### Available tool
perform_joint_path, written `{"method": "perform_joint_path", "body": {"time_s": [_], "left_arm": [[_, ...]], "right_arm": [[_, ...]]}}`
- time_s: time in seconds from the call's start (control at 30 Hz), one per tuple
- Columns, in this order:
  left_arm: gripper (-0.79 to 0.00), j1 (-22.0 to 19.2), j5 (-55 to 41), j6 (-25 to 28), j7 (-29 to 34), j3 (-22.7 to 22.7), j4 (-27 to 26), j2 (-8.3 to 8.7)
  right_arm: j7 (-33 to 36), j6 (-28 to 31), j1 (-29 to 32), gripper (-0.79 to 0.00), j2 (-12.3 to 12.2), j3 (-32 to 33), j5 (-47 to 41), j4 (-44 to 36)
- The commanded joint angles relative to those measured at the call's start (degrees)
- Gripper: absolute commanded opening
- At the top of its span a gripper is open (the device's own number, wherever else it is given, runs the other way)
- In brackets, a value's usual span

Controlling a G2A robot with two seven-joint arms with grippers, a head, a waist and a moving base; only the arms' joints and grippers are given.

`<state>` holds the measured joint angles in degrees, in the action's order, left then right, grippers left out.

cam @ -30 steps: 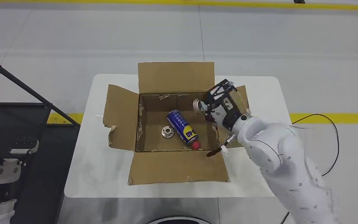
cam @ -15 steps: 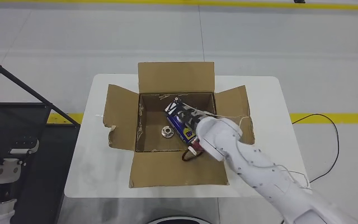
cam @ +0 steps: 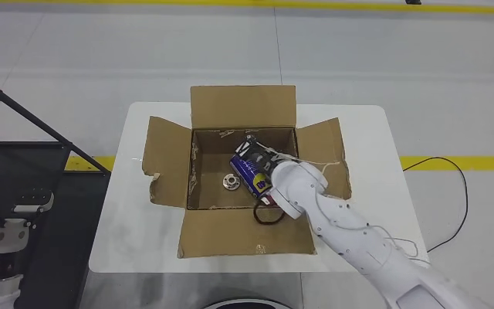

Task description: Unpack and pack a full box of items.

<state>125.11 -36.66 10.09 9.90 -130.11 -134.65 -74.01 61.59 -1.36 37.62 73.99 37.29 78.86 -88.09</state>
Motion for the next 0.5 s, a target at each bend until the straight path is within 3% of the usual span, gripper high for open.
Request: {"method": "perform_joint_path", "body": {"time_s": [0.0, 0.13, 0.3, 0.4, 0.43, 0.47], "left_arm": [[0.000, 0.00, 0.00, 0.00, 0.00, 0.00, 0.00, 0.00], [0.000, 0.00, 0.00, 0.00, 0.00, 0.00, 0.00, 0.00], [0.000, 0.00, 0.00, 0.00, 0.00, 0.00, 0.00, 0.00], [0.000, 0.00, 0.00, 0.00, 0.00, 0.00, 0.00, 0.00], [0.000, 0.00, 0.00, 0.00, 0.00, 0.00, 0.00, 0.00], [0.000, -0.32, 0.09, -0.18, 0.09, 0.07, 0.02, 0.01]], "right_arm": [[0.11, 0.38, 0.36, -0.656, 0.03, 0.58, 0.35, -0.07], [0.48, 1.03, 1.02, -0.628, 0.07, 2.02, 1.15, -0.60], [0.39, 1.94, 2.16, -0.514, -0.07, 4.61, 1.32, -2.56], [0.01, 2.82, 3.52, -0.379, -0.50, 7.49, 0.26, -5.16], [-0.35, 3.32, 4.21, -0.265, -0.71, 8.80, -0.67, -6.50], [-0.67, 3.81, 4.98, -0.234, -0.99, 10.35, -1.55, -7.92]]}}
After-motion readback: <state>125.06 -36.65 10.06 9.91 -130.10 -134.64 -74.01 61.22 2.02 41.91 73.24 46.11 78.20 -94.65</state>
